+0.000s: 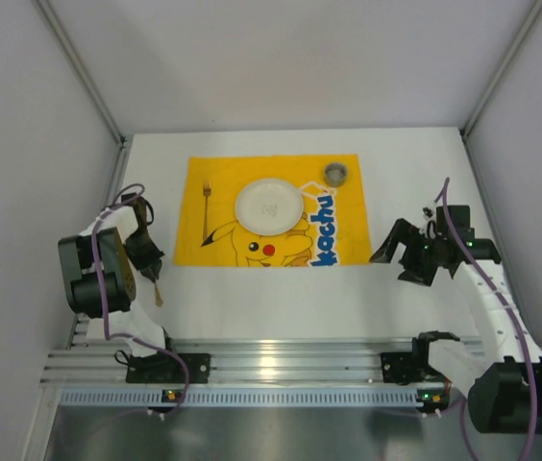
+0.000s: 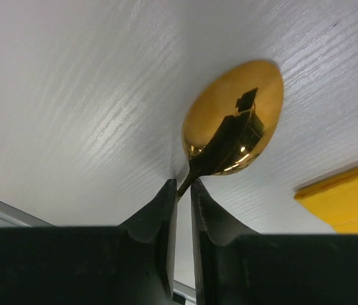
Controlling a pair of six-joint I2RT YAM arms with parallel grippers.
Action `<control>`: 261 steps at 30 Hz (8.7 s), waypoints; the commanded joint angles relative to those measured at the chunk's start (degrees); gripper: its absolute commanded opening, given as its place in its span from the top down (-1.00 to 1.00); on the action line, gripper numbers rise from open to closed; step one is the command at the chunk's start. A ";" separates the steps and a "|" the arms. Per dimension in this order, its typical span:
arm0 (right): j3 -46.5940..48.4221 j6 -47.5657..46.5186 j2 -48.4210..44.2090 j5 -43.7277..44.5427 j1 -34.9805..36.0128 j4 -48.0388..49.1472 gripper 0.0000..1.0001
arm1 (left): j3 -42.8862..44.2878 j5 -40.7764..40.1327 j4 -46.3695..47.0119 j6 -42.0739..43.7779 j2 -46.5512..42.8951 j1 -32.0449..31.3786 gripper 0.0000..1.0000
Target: Set the dinner table for one person
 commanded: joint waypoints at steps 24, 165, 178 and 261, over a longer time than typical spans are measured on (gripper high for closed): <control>10.77 5.20 4.26 -12.66 3.05 10.00 -0.99 | 5.09 44.24 20.99 -8.81 -17.95 -1.87 1.00; 35.33 -8.39 8.25 35.22 25.73 18.76 -0.99 | 23.03 -8.56 -1.07 -3.01 -9.86 -27.98 -0.69; -8.12 -19.13 -32.02 33.81 26.09 34.72 -0.99 | -44.22 -18.76 85.42 17.54 -42.06 -27.71 -0.68; -30.54 -29.77 26.33 18.87 -0.37 116.18 -0.99 | -40.70 0.57 112.85 23.71 -7.49 -15.67 -0.97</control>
